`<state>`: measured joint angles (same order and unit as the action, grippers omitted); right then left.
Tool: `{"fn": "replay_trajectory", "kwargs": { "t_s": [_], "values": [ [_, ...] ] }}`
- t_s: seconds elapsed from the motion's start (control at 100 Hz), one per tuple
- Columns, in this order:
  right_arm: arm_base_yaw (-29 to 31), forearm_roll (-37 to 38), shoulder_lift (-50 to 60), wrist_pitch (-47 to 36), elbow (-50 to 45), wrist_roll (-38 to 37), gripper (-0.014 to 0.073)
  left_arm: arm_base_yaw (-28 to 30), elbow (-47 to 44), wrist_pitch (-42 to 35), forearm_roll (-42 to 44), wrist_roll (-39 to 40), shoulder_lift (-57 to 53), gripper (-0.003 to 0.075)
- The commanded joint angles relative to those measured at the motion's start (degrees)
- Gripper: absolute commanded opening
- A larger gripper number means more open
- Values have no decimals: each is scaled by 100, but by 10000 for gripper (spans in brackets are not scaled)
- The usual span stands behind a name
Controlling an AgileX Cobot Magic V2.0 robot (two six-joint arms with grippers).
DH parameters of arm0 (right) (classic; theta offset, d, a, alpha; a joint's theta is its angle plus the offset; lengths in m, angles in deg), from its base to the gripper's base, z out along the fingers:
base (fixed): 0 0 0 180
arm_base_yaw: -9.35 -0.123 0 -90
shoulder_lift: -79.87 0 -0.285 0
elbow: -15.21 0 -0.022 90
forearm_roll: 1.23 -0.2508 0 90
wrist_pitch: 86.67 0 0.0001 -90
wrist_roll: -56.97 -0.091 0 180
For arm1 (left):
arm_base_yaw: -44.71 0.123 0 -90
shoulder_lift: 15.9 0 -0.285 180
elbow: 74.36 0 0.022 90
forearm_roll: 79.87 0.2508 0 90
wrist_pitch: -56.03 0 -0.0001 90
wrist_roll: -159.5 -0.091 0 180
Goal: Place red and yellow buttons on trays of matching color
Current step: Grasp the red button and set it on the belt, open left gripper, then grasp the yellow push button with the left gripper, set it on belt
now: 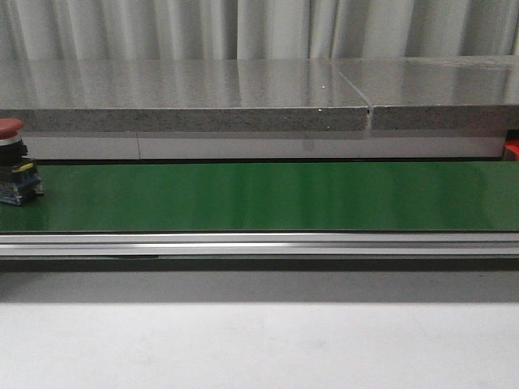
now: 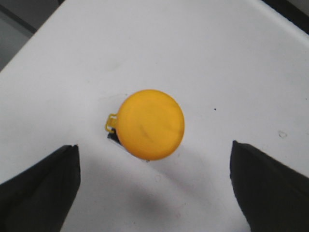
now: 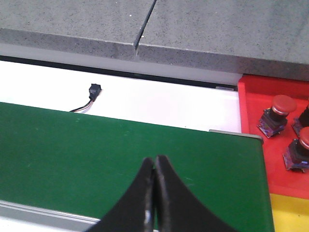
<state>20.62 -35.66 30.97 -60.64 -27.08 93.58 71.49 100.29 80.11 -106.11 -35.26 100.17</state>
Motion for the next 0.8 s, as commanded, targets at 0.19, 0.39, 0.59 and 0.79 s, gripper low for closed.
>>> {"fn": "replay_trajectory", "kwargs": {
  "t_s": [0.19,0.39,0.59,0.79],
  "values": [
    [0,-89,33,-358,181,40,-119,16,474,-515,13,-4,84,620],
    [0,-89,33,-351,181,40,-119,16,803,-437,27,-4,316,620],
    [0,-89,33,-351,181,40,-119,16,888,-204,27,-4,459,542],
    [0,-89,33,-352,181,40,-119,16,888,-204,27,-4,459,355]
  ]
}}
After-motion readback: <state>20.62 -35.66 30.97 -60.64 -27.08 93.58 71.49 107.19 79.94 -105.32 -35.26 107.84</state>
